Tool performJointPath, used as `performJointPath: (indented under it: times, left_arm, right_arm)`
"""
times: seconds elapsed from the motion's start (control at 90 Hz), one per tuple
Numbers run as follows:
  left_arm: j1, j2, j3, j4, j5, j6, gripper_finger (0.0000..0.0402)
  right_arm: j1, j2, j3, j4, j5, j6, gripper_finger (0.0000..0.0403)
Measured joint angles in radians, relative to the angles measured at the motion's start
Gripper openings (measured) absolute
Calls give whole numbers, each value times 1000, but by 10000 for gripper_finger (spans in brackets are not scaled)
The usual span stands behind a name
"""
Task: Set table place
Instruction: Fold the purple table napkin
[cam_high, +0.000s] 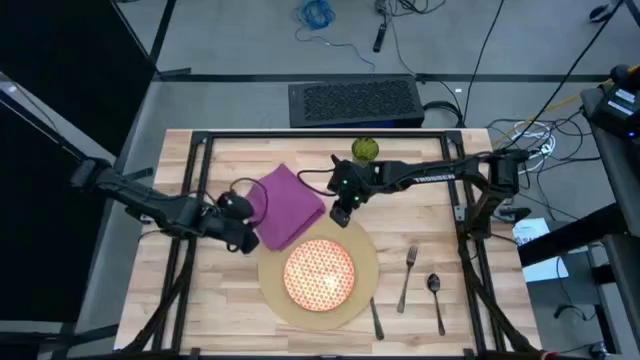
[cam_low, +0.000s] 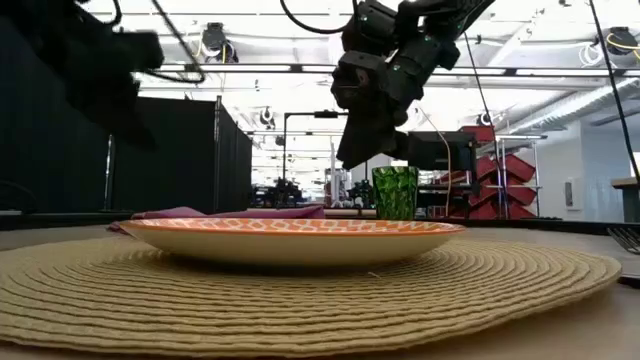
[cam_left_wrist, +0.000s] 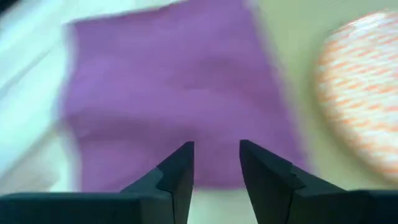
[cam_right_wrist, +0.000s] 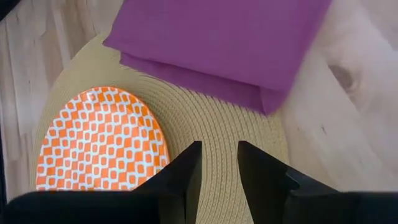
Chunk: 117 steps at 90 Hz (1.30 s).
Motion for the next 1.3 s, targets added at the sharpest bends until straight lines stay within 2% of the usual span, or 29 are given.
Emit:
performJointPath:
  times: [0.133,0.378,0.522,0.667,0.867,1.067,1.3]
  left_arm:
    - [-17,72,0,146,39,70,115]
    - [-23,235,0,267,199,101,116]
    - [-23,296,0,410,271,132,133]
    - [-21,328,0,448,261,125,167]
    - [-20,350,2,436,155,105,202]
    - [0,399,21,437,129,97,208]
    - [52,504,55,436,107,107,209]
  right_arm:
    - [0,0,0,46,0,3,91]
    - [0,0,0,148,0,1,91]
    - [0,0,0,155,6,-42,91]
    - [-14,0,0,118,3,-117,91]
    - [-92,0,0,-27,2,-227,91]
    - [-151,0,0,-41,-41,-266,91]
    - [-157,0,0,-38,-57,-285,91]
